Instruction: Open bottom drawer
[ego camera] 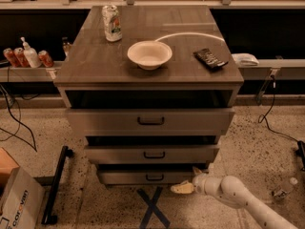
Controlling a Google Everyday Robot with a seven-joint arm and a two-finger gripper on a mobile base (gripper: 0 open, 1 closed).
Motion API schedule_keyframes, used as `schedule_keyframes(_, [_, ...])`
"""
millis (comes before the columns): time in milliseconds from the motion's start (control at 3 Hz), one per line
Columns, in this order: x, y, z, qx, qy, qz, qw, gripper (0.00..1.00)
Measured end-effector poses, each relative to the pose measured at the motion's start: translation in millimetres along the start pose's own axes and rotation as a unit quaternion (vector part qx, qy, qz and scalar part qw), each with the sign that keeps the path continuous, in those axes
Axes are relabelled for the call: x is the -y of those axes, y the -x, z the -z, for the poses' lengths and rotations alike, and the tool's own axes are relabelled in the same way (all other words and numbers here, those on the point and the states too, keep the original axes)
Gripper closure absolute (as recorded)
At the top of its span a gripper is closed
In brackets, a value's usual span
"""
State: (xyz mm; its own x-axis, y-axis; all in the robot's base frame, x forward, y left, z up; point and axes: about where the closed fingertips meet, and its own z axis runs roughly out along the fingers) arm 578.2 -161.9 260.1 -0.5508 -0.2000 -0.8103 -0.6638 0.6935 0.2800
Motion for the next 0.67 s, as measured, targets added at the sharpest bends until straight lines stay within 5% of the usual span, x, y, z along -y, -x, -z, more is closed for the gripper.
schedule_keyframes(667, [5, 5, -16, 0.019, -0.015, 0.007, 0.9997, 0.0])
